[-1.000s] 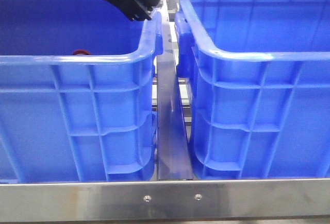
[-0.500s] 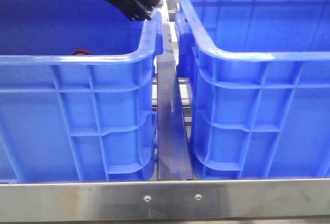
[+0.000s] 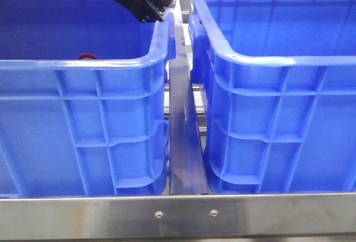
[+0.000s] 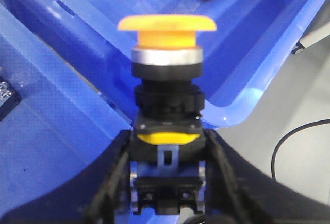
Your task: Pick red and yellow buttons and place in box
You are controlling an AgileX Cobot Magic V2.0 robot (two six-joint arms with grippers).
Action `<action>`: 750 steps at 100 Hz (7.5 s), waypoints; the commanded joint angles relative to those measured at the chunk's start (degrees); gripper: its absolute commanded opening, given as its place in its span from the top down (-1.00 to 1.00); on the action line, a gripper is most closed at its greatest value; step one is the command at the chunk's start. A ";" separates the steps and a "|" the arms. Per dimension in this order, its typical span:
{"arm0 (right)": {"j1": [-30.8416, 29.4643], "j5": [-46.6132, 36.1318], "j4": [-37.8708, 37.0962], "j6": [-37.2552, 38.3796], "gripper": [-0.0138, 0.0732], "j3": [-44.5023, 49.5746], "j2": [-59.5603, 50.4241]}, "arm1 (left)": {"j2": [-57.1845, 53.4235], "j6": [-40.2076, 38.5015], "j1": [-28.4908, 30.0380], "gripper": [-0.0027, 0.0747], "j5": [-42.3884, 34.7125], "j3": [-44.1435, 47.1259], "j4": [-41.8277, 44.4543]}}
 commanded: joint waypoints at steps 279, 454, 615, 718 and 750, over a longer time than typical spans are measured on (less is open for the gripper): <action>-13.51 -34.76 15.15 -54.78 -0.02 -5.19 17.21 | -1.47 0.09 -0.57 -0.48 -4.36 -1.67 -0.91; -13.51 -34.84 26.00 -66.71 -0.68 12.54 -6.22 | -1.47 0.09 -0.57 -0.48 -5.02 -1.67 -0.91; -13.51 -34.74 26.00 -66.71 -0.68 27.64 -29.05 | 23.06 -19.61 25.29 -0.46 29.53 -29.87 17.15; -13.51 -34.80 26.00 -66.71 -0.68 27.64 -29.05 | 34.12 -19.61 25.29 0.04 24.94 -31.51 15.89; -13.51 -34.80 26.00 -66.71 -0.68 27.64 -29.05 | 33.85 -19.61 25.29 0.71 23.17 -31.51 15.76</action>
